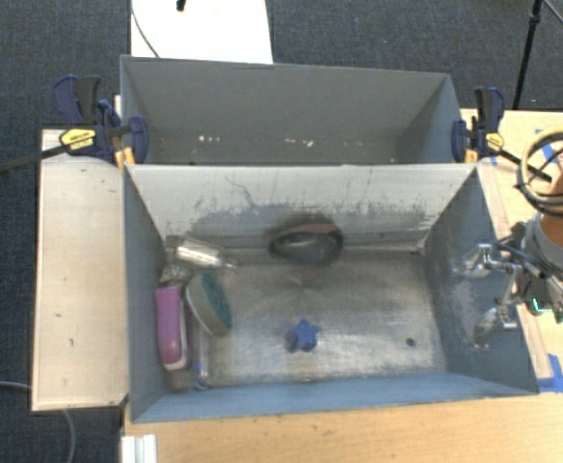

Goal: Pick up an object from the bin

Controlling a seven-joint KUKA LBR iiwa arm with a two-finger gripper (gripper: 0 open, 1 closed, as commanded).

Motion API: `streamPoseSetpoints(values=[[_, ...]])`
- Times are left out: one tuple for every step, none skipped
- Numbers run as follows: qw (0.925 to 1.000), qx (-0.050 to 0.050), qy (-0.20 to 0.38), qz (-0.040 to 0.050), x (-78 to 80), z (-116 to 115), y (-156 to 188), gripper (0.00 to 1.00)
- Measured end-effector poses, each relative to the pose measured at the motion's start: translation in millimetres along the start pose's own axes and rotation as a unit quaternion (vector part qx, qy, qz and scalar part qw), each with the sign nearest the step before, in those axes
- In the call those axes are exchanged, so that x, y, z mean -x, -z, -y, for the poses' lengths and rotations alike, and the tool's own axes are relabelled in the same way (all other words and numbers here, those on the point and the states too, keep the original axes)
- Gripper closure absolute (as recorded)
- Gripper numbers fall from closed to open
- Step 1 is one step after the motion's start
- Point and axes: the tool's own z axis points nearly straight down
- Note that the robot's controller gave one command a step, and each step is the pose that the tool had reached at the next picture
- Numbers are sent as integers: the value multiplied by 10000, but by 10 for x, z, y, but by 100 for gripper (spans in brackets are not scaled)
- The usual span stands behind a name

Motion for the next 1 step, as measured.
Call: streamPoseSetpoints(values=[[9994, 20, 330, -31, -17, -645, -1184, 0]])
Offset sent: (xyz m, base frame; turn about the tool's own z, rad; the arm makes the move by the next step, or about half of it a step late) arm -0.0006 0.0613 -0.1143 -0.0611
